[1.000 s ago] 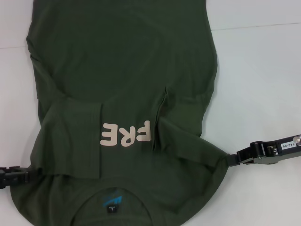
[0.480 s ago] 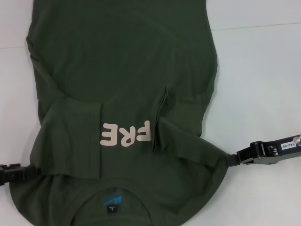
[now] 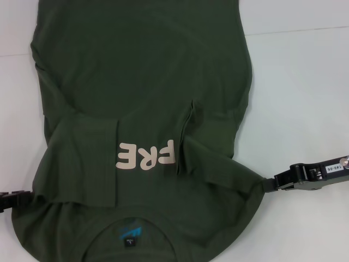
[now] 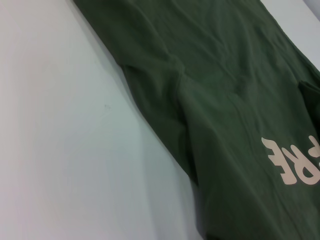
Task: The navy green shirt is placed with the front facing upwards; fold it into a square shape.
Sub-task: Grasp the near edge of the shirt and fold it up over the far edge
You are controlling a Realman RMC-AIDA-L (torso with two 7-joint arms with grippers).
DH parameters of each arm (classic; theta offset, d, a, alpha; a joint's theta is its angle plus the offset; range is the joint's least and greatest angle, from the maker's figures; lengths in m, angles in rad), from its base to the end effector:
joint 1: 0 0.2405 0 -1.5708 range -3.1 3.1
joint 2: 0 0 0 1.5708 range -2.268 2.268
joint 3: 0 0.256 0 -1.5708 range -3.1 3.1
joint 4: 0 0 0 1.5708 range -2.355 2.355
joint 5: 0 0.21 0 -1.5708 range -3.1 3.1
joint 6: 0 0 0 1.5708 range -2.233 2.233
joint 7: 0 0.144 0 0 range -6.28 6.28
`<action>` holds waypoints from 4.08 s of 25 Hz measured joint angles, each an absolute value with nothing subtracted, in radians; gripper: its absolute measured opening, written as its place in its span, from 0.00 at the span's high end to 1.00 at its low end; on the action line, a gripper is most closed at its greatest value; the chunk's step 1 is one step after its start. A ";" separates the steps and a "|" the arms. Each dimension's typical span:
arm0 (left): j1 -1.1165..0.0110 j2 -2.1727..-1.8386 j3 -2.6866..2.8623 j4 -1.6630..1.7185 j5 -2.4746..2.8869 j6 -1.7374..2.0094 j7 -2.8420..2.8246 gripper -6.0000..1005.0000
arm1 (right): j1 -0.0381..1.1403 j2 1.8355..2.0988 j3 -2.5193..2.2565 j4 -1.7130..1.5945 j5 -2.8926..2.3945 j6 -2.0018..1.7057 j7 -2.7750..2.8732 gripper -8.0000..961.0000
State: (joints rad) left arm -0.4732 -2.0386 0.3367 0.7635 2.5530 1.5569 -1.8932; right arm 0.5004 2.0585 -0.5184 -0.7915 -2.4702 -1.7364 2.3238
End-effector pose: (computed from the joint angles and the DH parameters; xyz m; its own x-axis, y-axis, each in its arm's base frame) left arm -0.3596 0.2912 0.0457 0.4146 0.8451 0.3375 0.9099 -0.3778 -0.1715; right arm 0.3129 0.2893 0.0252 0.1442 -0.9722 -0.1844 -0.9818 -0.1638 0.0959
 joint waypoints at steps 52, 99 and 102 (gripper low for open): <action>-0.403 -2.021 0.211 0.873 2.612 1.775 -1.957 0.97 | 0.232 2.039 -0.288 -0.728 -2.391 -1.748 2.136 0.96; -0.382 -2.018 0.186 0.880 2.600 1.888 -1.941 0.97 | 0.274 2.009 -0.165 -0.685 -2.395 -1.852 2.065 0.96; -0.383 -2.018 0.186 0.878 2.590 1.895 -1.939 0.97 | 0.285 2.009 -0.166 -0.684 -2.395 -1.852 2.067 0.96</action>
